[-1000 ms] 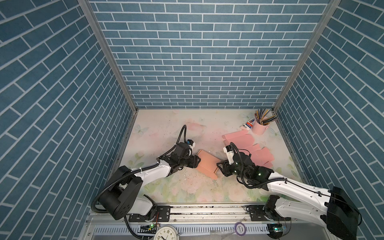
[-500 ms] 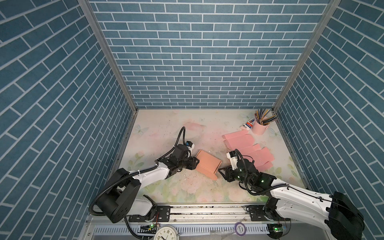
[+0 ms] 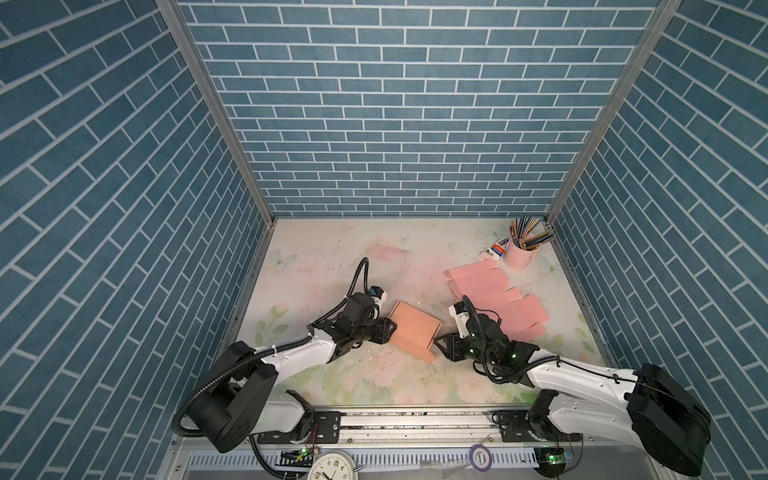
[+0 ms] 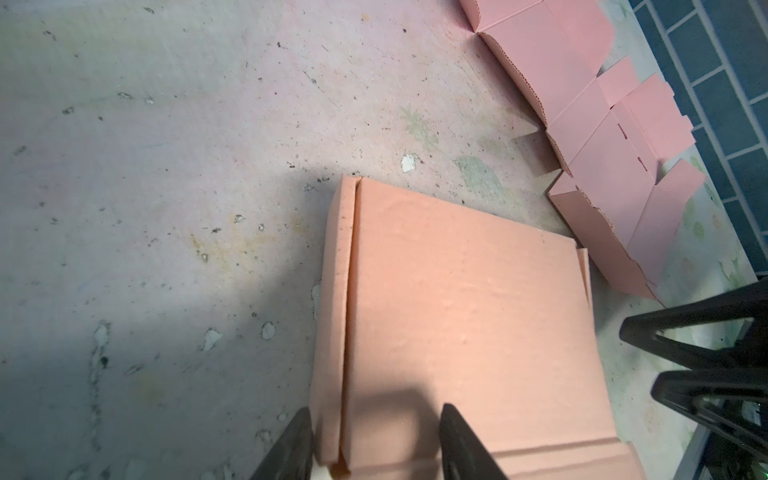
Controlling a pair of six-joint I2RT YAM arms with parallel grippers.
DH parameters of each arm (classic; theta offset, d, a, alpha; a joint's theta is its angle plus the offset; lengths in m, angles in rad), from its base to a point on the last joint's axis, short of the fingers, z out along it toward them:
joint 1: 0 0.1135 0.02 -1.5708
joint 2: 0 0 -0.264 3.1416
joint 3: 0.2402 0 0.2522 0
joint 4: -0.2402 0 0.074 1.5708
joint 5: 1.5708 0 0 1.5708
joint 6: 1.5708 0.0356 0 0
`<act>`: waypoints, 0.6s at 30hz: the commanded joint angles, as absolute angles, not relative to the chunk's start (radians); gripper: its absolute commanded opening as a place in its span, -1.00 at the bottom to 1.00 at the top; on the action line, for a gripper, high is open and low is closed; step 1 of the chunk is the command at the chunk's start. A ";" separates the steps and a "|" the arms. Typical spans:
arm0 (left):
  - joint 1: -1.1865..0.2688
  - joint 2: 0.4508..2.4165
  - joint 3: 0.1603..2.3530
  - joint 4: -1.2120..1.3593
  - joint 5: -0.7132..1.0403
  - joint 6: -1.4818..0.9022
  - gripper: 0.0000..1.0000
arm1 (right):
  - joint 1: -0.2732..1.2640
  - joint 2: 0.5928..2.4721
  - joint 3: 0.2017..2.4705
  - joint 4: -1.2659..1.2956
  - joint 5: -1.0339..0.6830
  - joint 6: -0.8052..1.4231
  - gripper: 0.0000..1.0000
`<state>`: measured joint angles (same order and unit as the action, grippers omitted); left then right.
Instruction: Fold the paper box
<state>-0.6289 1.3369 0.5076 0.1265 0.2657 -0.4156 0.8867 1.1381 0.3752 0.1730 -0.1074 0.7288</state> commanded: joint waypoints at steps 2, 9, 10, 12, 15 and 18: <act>-0.636 1.326 0.480 0.138 0.280 -0.430 0.04 | 0.876 1.161 0.405 0.222 -0.123 0.750 -0.19; -0.637 1.296 0.462 0.140 0.277 -0.434 0.16 | 0.857 1.233 0.410 0.256 -0.144 0.741 -0.21; -0.639 1.291 0.458 0.139 0.274 -0.433 0.17 | 0.856 1.241 0.415 0.258 -0.145 0.738 -0.22; -0.637 1.266 0.435 0.156 0.268 -0.441 0.20 | 0.856 1.265 0.435 0.236 -0.147 0.724 -0.23; -0.638 1.233 0.416 0.153 0.264 -0.445 0.24 | 0.854 1.295 0.471 0.198 -0.151 0.700 -0.26; -0.636 1.209 0.415 0.114 0.257 -0.435 0.30 | 0.853 1.308 0.473 0.213 -0.157 0.695 -0.27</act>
<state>-0.6334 1.2350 0.4255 0.1326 0.2707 -0.4377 0.8577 1.2945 0.4538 0.2115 -0.1463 0.7170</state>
